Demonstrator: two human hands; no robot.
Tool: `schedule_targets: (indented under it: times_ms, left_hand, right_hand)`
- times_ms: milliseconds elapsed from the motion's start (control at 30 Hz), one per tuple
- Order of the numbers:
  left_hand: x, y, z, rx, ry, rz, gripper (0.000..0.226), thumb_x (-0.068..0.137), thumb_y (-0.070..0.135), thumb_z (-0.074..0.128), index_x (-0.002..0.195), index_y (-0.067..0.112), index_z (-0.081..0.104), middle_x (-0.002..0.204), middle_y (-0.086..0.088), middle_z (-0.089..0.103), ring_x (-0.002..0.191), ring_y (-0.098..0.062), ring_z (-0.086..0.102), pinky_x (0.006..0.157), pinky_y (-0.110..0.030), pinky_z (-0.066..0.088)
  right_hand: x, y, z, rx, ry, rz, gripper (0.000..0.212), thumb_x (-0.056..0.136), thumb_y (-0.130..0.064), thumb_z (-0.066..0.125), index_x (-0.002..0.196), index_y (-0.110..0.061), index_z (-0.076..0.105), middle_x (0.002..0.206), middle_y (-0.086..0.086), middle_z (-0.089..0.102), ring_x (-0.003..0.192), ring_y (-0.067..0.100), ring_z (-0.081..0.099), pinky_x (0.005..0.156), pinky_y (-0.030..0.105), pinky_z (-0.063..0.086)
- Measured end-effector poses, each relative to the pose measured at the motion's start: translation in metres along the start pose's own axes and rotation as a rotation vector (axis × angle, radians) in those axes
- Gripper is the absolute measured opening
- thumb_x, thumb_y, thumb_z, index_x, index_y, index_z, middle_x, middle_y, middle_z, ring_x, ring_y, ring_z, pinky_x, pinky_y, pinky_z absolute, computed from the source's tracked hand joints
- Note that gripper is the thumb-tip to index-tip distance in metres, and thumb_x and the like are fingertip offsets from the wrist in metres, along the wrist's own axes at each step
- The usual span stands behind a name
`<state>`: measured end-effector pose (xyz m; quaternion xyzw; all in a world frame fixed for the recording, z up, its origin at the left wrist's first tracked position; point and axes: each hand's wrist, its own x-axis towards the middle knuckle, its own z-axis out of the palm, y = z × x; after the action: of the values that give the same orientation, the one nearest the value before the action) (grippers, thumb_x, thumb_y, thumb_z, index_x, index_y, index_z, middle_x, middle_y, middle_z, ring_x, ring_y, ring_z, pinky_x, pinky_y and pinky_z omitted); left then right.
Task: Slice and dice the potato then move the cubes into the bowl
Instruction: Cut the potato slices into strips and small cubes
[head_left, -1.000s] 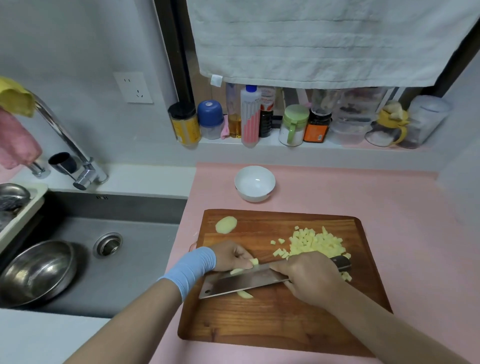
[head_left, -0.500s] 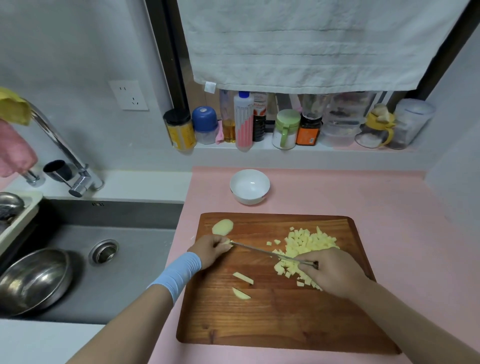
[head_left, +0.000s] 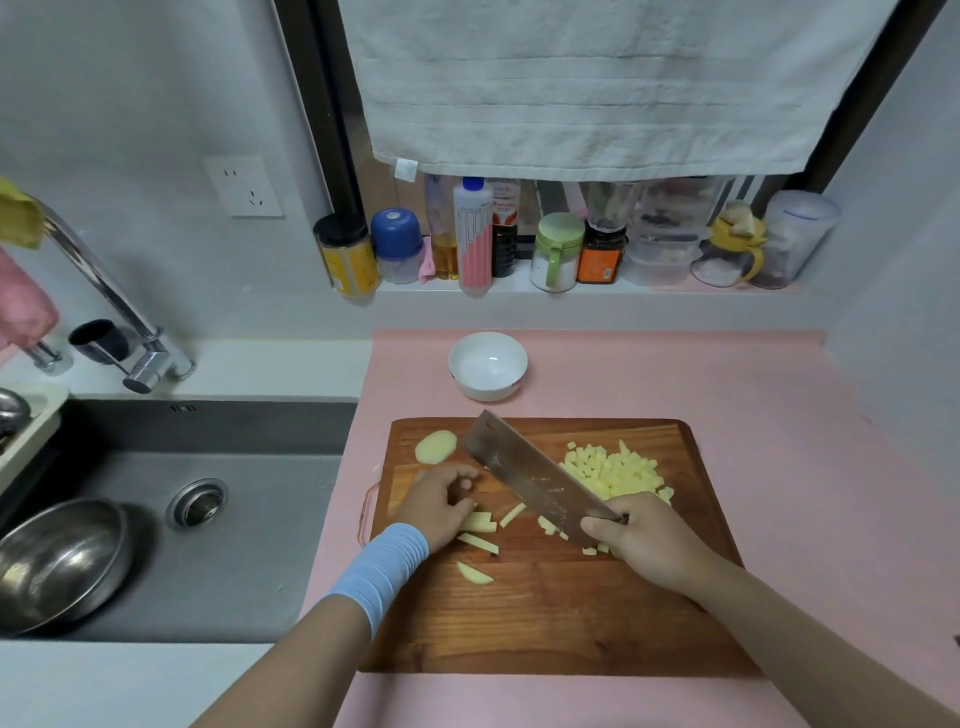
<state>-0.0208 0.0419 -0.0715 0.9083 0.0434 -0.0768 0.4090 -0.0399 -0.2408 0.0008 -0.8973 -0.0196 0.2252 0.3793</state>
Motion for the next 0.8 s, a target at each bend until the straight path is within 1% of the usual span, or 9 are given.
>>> schedule_targets:
  times_ms: [67,167,267,433,567,633,700,733,800]
  left_hand:
    - [-0.001,0.01,0.007,0.12,-0.026,0.052,0.026,0.09,0.033,0.068,0.116,0.036,0.066,0.109,0.016,0.062,0.111,-0.009,0.048,0.098,-0.024,0.037]
    - [0.002,0.026,0.028,0.423,-0.075,0.089,0.037,0.087,0.053,0.065,0.119,0.036,0.065,0.116,0.012,0.06,0.114,-0.015,0.047,0.099,-0.033,0.038]
    - [0.009,0.039,0.045,0.598,-0.064,0.131,0.024,0.094,0.043,0.06,0.114,0.032,0.065,0.119,0.007,0.063,0.118,-0.02,0.047,0.098,-0.035,0.031]
    - [0.022,0.042,0.038,0.578,-0.06,0.095,0.012,0.097,0.035,0.057,0.1,0.033,0.068,0.112,0.008,0.066,0.115,-0.018,0.048,0.097,-0.035,0.033]
    - [0.03,0.023,0.014,0.524,-0.082,0.07,0.008,0.091,0.028,0.063,0.092,0.031,0.071,0.106,0.009,0.063,0.108,-0.018,0.054,0.094,-0.03,0.042]
    - [0.023,0.013,0.004,0.496,-0.117,0.101,0.011,0.09,0.024,0.062,0.092,0.029,0.072,0.102,0.01,0.062,0.104,-0.016,0.056,0.092,-0.027,0.043]
    - [0.008,0.004,-0.002,0.416,-0.144,0.131,0.011,0.088,0.031,0.063,0.095,0.028,0.072,0.102,0.012,0.058,0.106,-0.013,0.053,0.092,-0.026,0.042]
    - [0.0,0.0,-0.003,0.39,-0.158,0.149,0.02,0.084,0.043,0.066,0.099,0.03,0.069,0.105,0.014,0.054,0.108,-0.01,0.049,0.091,-0.026,0.041]
    - [-0.016,-0.008,-0.005,0.444,-0.225,0.186,0.063,0.065,0.07,0.069,0.117,0.037,0.059,0.115,0.018,0.045,0.111,-0.005,0.039,0.09,-0.026,0.038]
  right_hand:
    - [-0.003,-0.004,0.002,0.031,0.046,0.016,0.036,0.098,-0.034,0.064,0.063,-0.027,0.068,0.052,-0.008,0.056,0.053,0.012,0.052,0.059,0.03,0.035]
    - [-0.007,-0.011,0.003,0.035,0.095,0.031,0.032,0.1,-0.034,0.06,0.07,-0.027,0.071,0.054,-0.005,0.06,0.054,0.014,0.056,0.056,0.029,0.037]
    - [-0.009,-0.012,0.003,0.034,0.125,0.038,0.033,0.1,-0.035,0.06,0.073,-0.021,0.071,0.054,-0.003,0.059,0.053,0.015,0.056,0.056,0.029,0.037]
    - [-0.014,-0.012,0.005,0.019,0.133,0.048,0.033,0.1,-0.036,0.059,0.074,-0.02,0.072,0.058,-0.005,0.059,0.056,0.015,0.056,0.057,0.03,0.038]
    - [-0.017,-0.012,0.015,-0.014,0.116,0.073,0.031,0.1,-0.039,0.058,0.085,-0.02,0.076,0.072,0.001,0.072,0.068,0.02,0.067,0.059,0.03,0.045]
    - [-0.017,-0.011,0.022,-0.044,0.111,0.094,0.032,0.1,-0.04,0.058,0.081,-0.02,0.075,0.069,0.002,0.071,0.064,0.018,0.066,0.056,0.03,0.043]
    - [-0.018,-0.009,0.029,-0.068,0.105,0.116,0.036,0.099,-0.04,0.059,0.071,-0.02,0.068,0.058,-0.002,0.062,0.054,0.013,0.058,0.053,0.028,0.039]
    - [-0.018,-0.009,0.034,-0.076,0.1,0.127,0.038,0.099,-0.039,0.059,0.065,-0.022,0.062,0.054,-0.005,0.057,0.051,0.011,0.054,0.051,0.027,0.037]
    - [-0.019,-0.009,0.042,-0.089,0.088,0.146,0.041,0.099,-0.038,0.059,0.06,-0.026,0.054,0.049,-0.008,0.053,0.048,0.008,0.05,0.05,0.026,0.035]
